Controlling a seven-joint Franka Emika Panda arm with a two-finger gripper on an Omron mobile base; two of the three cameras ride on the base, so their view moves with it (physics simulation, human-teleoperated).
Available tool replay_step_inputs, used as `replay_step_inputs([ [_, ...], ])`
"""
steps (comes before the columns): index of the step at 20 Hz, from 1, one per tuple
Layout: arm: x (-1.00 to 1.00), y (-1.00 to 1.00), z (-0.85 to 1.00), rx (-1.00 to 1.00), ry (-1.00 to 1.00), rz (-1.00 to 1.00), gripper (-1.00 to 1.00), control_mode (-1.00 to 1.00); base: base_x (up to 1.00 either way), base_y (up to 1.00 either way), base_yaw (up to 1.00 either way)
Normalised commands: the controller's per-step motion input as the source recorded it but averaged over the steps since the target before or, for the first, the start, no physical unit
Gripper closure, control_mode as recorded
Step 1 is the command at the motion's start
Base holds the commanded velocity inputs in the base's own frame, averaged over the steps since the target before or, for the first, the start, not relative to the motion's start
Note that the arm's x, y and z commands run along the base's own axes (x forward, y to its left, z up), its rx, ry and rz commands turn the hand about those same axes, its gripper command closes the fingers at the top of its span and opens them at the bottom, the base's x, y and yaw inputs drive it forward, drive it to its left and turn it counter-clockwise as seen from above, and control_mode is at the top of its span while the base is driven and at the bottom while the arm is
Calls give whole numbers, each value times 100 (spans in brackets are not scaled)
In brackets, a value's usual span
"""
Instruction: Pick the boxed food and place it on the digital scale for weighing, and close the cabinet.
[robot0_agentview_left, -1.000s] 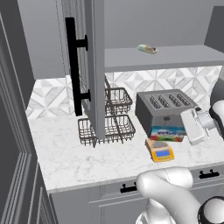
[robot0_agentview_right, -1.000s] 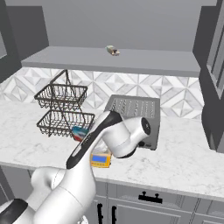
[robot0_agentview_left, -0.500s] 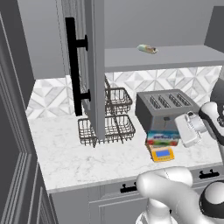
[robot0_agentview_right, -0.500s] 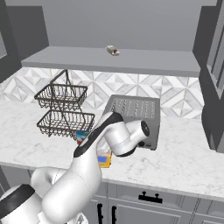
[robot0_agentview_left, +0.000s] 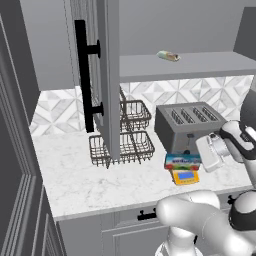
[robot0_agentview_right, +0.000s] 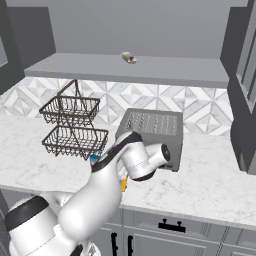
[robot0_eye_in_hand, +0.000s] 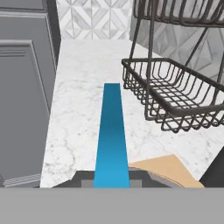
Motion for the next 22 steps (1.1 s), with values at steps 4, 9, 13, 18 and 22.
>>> replay_step_inputs([
  [4, 17, -7, -3, 0, 0, 0, 100, -100, 0, 0, 0],
  [9, 32, -4, -1, 0, 0, 0, 100, -100, 0, 0, 0],
  [13, 20, 0, -14, 0, -4, 0, 100, -100, 0, 0, 0],
  [18, 15, 0, -42, 0, -1, 0, 100, -100, 0, 0, 0],
  [22, 19, 0, -27, 0, -2, 0, 100, -100, 0, 0, 0],
])
